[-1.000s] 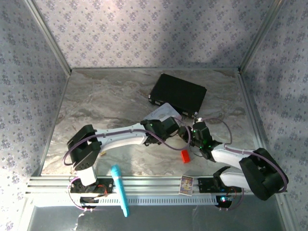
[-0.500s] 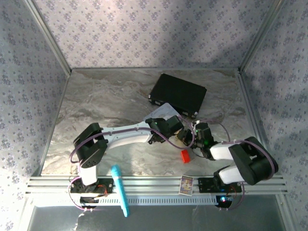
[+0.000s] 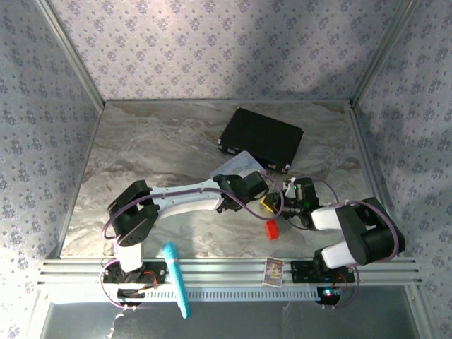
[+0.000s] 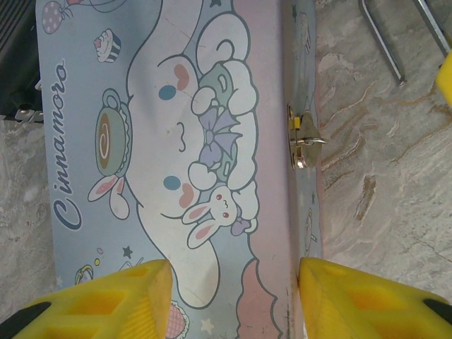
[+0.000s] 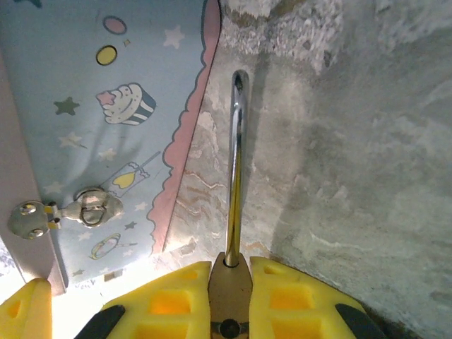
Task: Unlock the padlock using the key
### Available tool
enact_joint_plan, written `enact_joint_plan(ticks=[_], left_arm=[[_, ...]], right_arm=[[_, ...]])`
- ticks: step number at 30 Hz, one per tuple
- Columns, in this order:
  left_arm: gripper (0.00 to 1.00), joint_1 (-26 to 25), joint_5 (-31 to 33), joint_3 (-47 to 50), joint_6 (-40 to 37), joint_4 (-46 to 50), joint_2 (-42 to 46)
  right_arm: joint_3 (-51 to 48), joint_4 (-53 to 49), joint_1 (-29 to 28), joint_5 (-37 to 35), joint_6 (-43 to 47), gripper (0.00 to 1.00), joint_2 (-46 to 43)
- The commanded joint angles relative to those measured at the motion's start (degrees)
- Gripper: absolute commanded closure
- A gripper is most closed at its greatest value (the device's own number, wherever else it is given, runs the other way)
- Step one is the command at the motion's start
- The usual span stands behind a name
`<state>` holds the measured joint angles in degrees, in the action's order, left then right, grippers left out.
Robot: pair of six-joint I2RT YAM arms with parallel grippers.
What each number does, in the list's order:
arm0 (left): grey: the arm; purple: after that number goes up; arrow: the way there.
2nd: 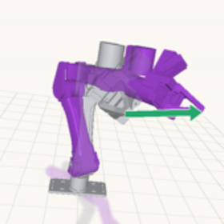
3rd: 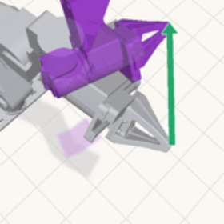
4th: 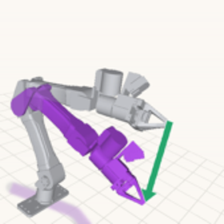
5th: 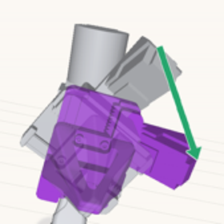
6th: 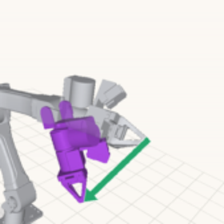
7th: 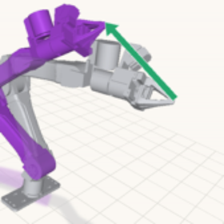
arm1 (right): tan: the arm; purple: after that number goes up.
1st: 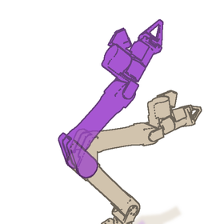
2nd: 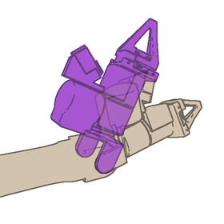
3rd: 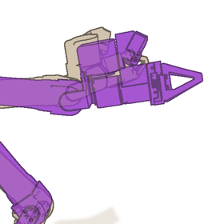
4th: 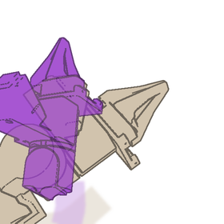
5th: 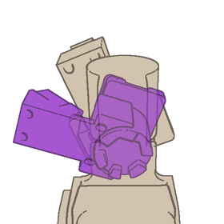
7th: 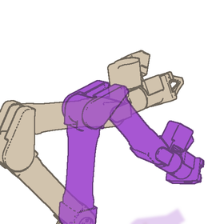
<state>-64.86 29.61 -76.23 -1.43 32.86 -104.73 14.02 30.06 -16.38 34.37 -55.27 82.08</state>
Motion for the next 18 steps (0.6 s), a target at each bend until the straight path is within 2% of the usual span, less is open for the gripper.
enact_joint_plan(ticks=[1, 4, 9, 13, 18], left_arm=[[0.50, 0.39, 1.51, 0.38, 0.86, 0.70, 0.75], [0.50, 0.44, 1.46, 0.36, 1.25, 0.67, 0.84], [0.49, 0.44, 1.92, 0.42, 1.31, 0.69, 1.09], [0.45, 0.52, 3.19, 0.53, 1.79, 0.73, 1.37], [0.23, 0.31, 8.02, -0.24, 6.32, 4.11, -0.42]], right_arm=[[-0.24, -18.52, 1.67, 0.20, 6.83, 0.88, 1.88], [1.25, -24.44, 3.02, -0.45, 9.58, 0.83, 1.41], [6.30, -36.16, 2.69, -4.67, 14.61, 0.64, 0.10], [9.80, -45.21, 2.60, -10.45, 18.04, 0.62, -1.79], [13.55, -51.42, 0.24, -16.50, 21.05, 0.61, -2.50]])
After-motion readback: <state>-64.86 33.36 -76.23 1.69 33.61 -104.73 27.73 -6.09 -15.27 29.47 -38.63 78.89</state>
